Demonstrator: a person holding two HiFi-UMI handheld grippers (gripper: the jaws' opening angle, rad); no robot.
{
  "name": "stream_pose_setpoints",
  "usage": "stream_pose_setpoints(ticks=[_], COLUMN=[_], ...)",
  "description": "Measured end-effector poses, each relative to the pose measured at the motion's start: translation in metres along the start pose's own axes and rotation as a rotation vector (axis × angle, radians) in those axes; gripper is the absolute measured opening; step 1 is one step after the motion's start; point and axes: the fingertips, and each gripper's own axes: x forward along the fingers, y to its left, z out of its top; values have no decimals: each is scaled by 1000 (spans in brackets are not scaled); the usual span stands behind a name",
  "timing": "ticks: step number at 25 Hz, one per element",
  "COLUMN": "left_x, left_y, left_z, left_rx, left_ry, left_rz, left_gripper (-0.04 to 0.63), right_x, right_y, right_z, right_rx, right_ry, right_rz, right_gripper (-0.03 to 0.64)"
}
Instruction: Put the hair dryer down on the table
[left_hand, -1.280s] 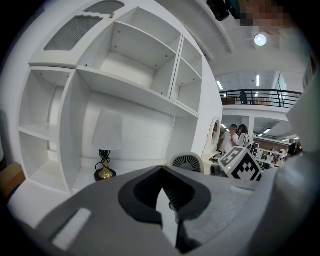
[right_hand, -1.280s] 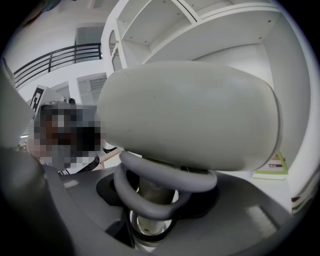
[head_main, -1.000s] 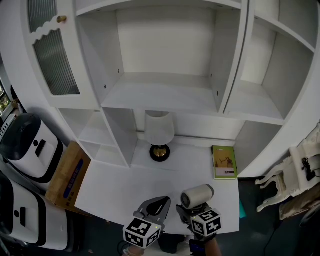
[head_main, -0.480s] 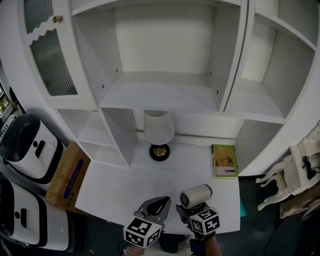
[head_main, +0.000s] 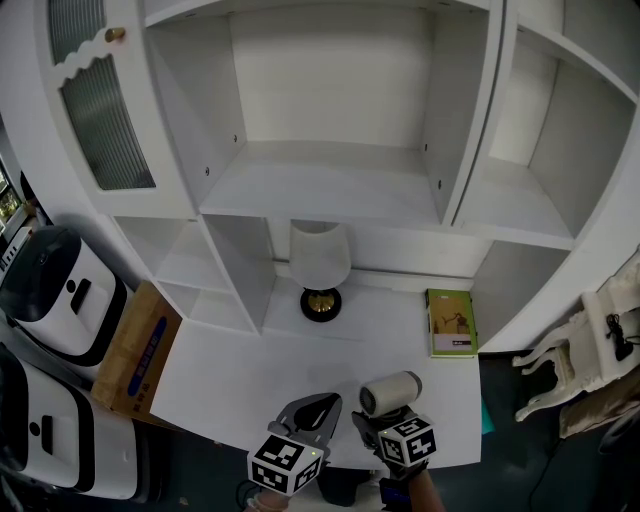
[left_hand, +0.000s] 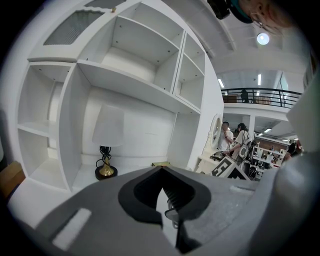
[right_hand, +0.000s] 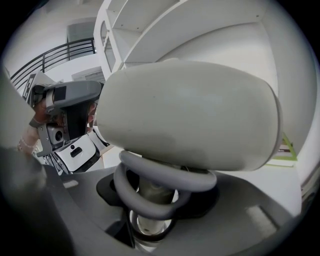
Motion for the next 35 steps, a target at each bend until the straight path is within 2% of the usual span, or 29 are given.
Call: stream_pose_setpoints(ticks=[35], left_x=[12], left_y=[18], left_z=[-11], left_rx=[-25], left_ry=[41], left_rz=[5], left_gripper=[0], right_x=[35], right_y=[-13], right_z=[-26], right_rx=[35], right_ry=[95], right_rz=[21], right_gripper=[236])
